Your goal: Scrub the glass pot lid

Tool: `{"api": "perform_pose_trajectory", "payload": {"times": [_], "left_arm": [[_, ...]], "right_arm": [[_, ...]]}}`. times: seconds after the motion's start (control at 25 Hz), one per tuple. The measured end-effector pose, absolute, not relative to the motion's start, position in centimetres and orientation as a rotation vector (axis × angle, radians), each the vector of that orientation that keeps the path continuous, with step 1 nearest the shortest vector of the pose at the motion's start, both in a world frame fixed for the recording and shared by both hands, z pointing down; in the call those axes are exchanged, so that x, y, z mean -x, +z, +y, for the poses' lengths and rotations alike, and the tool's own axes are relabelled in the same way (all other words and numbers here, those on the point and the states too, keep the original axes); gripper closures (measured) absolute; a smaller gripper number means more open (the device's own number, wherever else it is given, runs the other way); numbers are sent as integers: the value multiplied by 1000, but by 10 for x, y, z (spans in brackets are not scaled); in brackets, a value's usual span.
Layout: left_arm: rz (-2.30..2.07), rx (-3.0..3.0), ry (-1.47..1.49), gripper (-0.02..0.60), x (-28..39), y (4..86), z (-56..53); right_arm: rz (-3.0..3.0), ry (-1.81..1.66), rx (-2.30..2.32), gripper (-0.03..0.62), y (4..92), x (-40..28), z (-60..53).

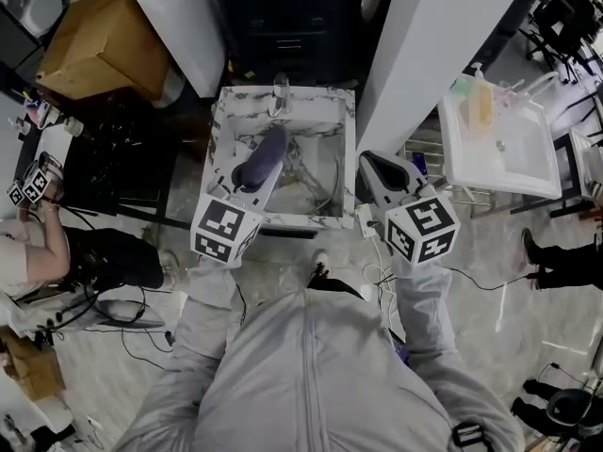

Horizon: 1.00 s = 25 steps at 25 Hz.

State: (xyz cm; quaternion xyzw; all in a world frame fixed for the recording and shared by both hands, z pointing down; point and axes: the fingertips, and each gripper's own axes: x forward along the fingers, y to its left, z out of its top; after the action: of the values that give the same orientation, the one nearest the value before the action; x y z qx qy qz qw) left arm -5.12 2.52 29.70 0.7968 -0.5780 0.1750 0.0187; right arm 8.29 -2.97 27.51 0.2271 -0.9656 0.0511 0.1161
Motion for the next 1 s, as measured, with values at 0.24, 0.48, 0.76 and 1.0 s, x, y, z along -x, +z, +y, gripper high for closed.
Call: {"api": "perform_pose_trajectory", "payload": {"times": [0.24, 0.48, 0.76, 1.0], "left_arm": [[-1666, -2481, 650, 506, 48, 332, -5], [-1569, -2472, 725, 505, 50, 367, -24], [-1478, -2445, 840, 505, 64, 420, -43], [-1447, -2422, 996, 505, 92, 462, -70]], "right_arm": [[-2808, 202, -606, 563, 291, -65, -61], [-2773, 241, -599, 565, 309, -54, -77], [-2712, 301, -707, 563, 324, -51, -89], [-2655, 358, -842, 563, 335, -45, -102]]}}
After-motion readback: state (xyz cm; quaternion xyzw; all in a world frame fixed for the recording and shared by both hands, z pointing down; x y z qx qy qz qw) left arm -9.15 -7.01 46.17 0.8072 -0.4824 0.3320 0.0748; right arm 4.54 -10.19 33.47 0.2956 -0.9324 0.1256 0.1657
